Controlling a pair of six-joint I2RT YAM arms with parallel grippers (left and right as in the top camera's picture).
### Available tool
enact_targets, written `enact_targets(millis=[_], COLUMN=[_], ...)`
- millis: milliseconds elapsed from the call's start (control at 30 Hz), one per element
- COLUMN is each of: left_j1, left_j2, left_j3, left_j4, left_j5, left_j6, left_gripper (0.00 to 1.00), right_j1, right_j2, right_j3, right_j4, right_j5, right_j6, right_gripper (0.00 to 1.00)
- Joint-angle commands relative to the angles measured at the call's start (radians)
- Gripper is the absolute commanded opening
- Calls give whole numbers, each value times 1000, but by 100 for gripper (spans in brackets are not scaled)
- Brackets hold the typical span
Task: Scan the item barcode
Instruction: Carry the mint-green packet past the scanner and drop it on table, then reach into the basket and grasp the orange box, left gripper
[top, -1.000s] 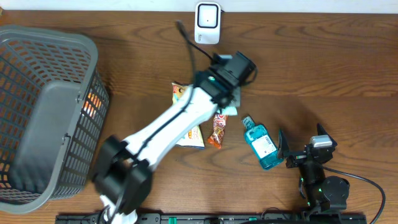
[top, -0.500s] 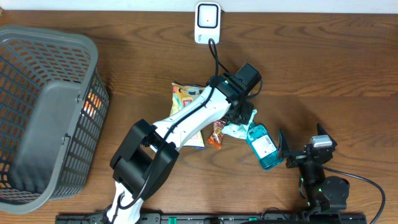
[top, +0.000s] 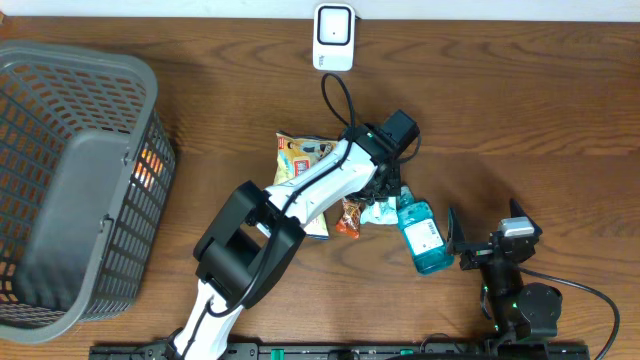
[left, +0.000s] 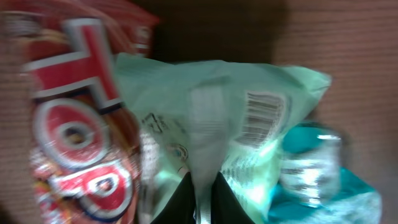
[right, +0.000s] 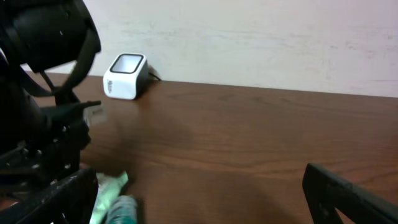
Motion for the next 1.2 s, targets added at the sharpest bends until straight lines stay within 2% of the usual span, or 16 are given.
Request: enact_targets(millis=[0, 33, 67, 100, 133, 200, 233, 267, 400, 600, 800, 1033, 1167], left_j1=[-2, -2, -2, 0, 3, 11, 17, 23, 93, 263, 526, 922, 1115], left_j2=[41, 41, 35, 30, 22, -10, -29, -50, -204, -427, -582, -600, -569], left_j3=[-5, -5, -3, -1, 5, 29, 49, 72, 254, 364, 364, 354, 291], left_j4=[-9, -11, -20, -29, -48, -92, -117, -142, -278, -291, -339, -441, -469], left_j5=[-23, -27, -41, -52, -66, -76, -77, -77, -94, -138, -330, -322, -212], left_j6=[-45, -35, -29, -29, -28, -5, 17, 46, 194, 294, 285, 205, 219], left_gripper=[7, 8, 13, 23, 37, 59, 75, 100, 98, 98, 98, 98, 98], right_j1=[5, 5, 5, 5, 5, 5, 5, 5, 5, 5, 5, 5, 5], right_j2=[-5, -5, -5, -5, -5, -5, -5, -5, -5, -5, -5, -5, -5], right_j3=[-1, -1, -1, -1, -1, -1, -1, -1, -1, -1, -1, -1, -1], right_j4=[-3, -3, -3, -3, -3, -3, -3, -3, -3, -3, -3, -3, -3], right_j5=[1, 2, 1, 1, 1, 1, 1, 1, 1, 1, 1, 1, 1], right_j6=[-8, -8, -8, -8, -8, -8, -8, -8, -8, -8, -8, -8, -8], right_gripper=[99, 99, 99, 99, 99, 99, 99, 99, 99, 99, 99, 99, 99])
